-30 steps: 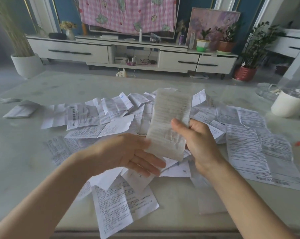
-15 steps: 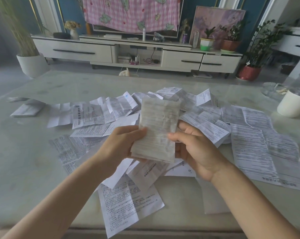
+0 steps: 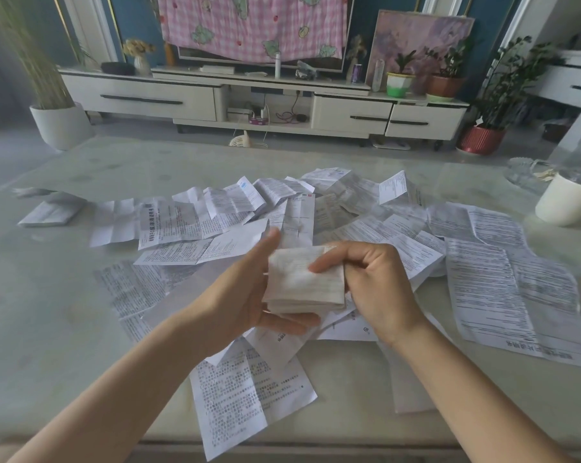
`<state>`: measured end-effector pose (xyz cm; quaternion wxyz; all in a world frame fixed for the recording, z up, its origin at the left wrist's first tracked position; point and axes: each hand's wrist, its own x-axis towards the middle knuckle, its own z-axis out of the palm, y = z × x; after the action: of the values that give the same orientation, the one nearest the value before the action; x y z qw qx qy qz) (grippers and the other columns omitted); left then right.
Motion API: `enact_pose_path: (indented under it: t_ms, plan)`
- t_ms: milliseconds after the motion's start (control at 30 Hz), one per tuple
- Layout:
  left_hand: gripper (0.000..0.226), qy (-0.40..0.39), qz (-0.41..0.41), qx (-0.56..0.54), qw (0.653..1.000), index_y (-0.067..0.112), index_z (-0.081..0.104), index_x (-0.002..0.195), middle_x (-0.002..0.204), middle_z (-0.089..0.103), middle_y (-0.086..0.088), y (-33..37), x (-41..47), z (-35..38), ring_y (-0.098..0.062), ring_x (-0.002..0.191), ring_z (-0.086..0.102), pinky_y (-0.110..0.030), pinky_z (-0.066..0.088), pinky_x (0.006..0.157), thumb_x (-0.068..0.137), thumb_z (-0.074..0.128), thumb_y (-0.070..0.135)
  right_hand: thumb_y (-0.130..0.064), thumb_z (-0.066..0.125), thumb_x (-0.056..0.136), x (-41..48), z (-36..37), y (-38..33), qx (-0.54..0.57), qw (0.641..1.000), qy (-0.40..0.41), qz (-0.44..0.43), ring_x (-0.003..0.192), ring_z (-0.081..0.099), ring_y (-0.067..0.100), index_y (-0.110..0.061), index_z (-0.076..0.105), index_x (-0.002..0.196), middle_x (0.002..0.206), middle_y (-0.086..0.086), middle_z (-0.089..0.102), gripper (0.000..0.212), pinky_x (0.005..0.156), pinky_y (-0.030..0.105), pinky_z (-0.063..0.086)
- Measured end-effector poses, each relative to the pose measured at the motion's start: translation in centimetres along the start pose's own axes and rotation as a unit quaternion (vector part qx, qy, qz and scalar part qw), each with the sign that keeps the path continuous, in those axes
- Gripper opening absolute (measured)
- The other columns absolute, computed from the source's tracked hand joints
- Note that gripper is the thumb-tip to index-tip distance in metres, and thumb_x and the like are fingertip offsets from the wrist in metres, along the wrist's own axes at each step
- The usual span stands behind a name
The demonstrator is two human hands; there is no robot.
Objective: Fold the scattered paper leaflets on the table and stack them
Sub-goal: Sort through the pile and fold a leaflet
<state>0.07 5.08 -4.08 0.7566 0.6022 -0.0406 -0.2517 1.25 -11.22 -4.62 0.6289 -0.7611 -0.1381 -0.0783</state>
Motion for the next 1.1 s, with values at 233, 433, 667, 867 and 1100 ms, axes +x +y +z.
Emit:
enact_pose_path:
  t_ms: [233,433,667,867,1100]
  plan:
    - [0.01,0.041,0.113,0.062,0.991,0.01,0.06,0.091,0.063,0.06,-0.001,-1.1,0.1,0.1,-0.012,0.049,0.052,-0.017,0.045,0.048,0.081,0.06,0.014,-0.006,0.04,0.097,0.1,-0.3,-0.3,0.001,0.998,-0.036,0.052,0.077,0.062,0.006,-0.024,0.063,0.111,0.091,-0.002,0.067,0.033,0.068,0.022,0.05]
    - [0.009,0.12,0.23,0.137,0.956,0.017,0.063,0.076,0.06,0.059,0.001,-1.6,0.7,0.4,-0.012,0.05,0.046,-0.018,0.04,0.047,0.083,0.066,0.013,-0.026,0.06,0.087,-0.4,-0.6,-0.7,-0.04,0.981,-0.15,0.118,0.052,0.057,0.015,-0.003,0.061,0.098,0.066,0.007,0.062,0.026,0.047,0.022,0.048]
    - [0.029,0.097,0.17,0.094,0.976,0.012,0.067,0.09,0.074,0.068,0.0,-0.7,0.4,-0.3,-0.012,0.065,0.063,-0.022,0.05,0.061,0.075,0.072,0.036,-0.008,0.065,0.083,-0.2,-0.6,-0.6,0.038,0.98,-0.14,0.138,0.042,0.055,0.012,-0.004,0.065,0.086,0.056,0.004,0.063,0.006,0.042,0.019,0.044]
    - [0.033,0.324,0.185,0.004,0.928,0.013,0.057,0.072,0.065,0.057,0.0,-1.1,1.1,0.8,-0.01,0.06,0.056,-0.024,0.047,0.061,0.081,0.062,0.044,-0.012,0.066,0.085,-0.8,1.3,-0.5,0.007,0.977,-0.172,0.124,0.047,0.057,0.011,-0.005,0.064,0.087,0.058,0.001,0.063,0.007,0.047,0.02,0.047]
    - [0.037,0.381,0.326,0.106,0.859,0.016,0.046,0.056,0.044,0.045,0.014,-1.9,1.2,2.0,0.0,0.044,0.038,-0.012,0.032,0.046,0.089,0.06,0.023,-0.059,0.047,0.084,0.0,3.5,-1.5,0.007,0.992,0.016,0.122,0.065,0.055,0.009,-0.013,0.057,0.077,0.067,-0.008,0.054,0.048,0.053,0.022,0.044]
